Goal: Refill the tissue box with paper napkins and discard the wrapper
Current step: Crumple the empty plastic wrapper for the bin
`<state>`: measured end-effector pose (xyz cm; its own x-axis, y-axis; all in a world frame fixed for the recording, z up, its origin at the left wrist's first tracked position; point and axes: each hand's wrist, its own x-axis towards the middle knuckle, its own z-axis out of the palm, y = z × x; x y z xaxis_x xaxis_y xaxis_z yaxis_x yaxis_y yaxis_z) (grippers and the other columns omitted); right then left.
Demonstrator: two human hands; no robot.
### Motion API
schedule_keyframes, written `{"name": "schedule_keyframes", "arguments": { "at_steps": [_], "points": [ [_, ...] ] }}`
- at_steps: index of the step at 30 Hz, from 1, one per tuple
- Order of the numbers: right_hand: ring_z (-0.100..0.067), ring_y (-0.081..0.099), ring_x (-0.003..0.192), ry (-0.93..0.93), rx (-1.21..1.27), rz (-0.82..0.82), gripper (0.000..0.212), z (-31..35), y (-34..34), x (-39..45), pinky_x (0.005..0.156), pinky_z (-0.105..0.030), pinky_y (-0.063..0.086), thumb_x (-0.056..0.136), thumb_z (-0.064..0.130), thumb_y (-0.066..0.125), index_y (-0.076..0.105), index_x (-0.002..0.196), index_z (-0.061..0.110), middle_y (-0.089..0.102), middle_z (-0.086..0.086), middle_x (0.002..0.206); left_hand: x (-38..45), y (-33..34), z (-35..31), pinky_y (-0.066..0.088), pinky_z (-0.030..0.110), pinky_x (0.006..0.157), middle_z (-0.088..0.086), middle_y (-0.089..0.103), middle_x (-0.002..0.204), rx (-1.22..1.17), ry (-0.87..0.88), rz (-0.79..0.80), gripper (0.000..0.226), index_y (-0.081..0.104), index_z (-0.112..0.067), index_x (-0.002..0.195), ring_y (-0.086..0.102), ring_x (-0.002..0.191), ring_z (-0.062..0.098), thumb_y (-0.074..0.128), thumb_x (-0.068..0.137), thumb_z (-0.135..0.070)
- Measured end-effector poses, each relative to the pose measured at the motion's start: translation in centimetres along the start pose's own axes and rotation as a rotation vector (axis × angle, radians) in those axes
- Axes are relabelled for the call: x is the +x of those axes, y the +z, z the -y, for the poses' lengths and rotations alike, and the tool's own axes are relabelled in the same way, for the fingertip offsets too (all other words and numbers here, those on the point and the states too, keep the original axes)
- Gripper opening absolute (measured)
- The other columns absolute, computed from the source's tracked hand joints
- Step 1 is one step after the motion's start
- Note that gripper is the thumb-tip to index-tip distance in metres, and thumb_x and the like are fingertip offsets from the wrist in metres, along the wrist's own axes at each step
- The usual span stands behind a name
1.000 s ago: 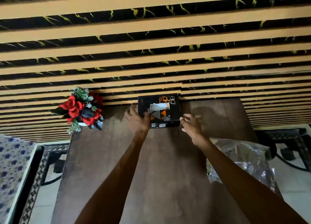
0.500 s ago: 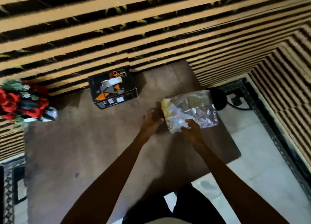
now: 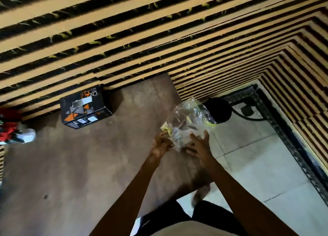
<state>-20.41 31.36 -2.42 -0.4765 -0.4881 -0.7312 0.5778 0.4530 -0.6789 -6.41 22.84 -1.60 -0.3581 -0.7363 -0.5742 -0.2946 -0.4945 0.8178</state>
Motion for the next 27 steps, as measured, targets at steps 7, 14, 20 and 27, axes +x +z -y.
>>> {"name": "schedule_keyframes", "arguments": {
  "at_steps": [7, 14, 20, 27],
  "points": [
    [-0.010, 0.062, 0.077, -0.206, -0.372, 0.059, 0.069, 8.5, -11.1, 3.9, 0.044, -0.013, 0.045, 0.075, 0.007, 0.077, 0.048, 0.137, 0.013, 0.059, -0.007, 0.110, 0.4, 11.2, -1.4, 0.056, 0.020, 0.079, -0.012, 0.069, 0.108, 0.154, -0.009, 0.080, 0.043, 0.053, -0.002, 0.127, 0.066, 0.107, 0.012, 0.067, 0.086, -0.005],
    [-0.008, 0.059, 0.057, -0.204, -0.592, 0.223, 0.035, 15.5, -19.1, 7.0, 0.041, -0.015, 0.042, 0.084, -0.003, 0.061, 0.061, 0.116, 0.010, 0.063, -0.003, 0.079, 4.7, 20.7, -7.3, 0.051, 0.020, 0.093, -0.004, 0.039, 0.136, 0.396, 0.434, 0.233, 0.106, 0.016, -0.015, 0.143, 0.052, 0.123, -0.002, 0.081, 0.063, 0.009],
    [-0.017, 0.058, 0.065, -0.086, -0.567, 0.263, 0.014, 19.0, -22.5, 10.3, 0.057, -0.023, 0.050, 0.091, 0.002, 0.055, 0.061, 0.105, 0.005, 0.059, -0.015, 0.089, 7.8, 28.4, -9.4, 0.039, 0.004, 0.058, 0.002, 0.069, 0.106, 0.689, 0.279, 0.087, 0.046, 0.060, -0.013, 0.120, 0.067, 0.097, 0.010, 0.077, 0.078, -0.020],
    [-0.031, 0.043, 0.128, -0.577, -1.187, -0.229, 0.110, 20.5, -26.6, 16.0, 0.094, -0.045, 0.051, 0.065, 0.041, 0.083, 0.014, 0.149, 0.023, 0.027, -0.011, 0.153, 14.6, 34.5, -9.7, 0.053, 0.027, 0.076, 0.008, 0.063, 0.116, 0.721, 0.259, 0.023, 0.028, 0.066, -0.009, 0.111, 0.062, 0.100, 0.020, 0.067, 0.086, -0.021]
  ]
}}
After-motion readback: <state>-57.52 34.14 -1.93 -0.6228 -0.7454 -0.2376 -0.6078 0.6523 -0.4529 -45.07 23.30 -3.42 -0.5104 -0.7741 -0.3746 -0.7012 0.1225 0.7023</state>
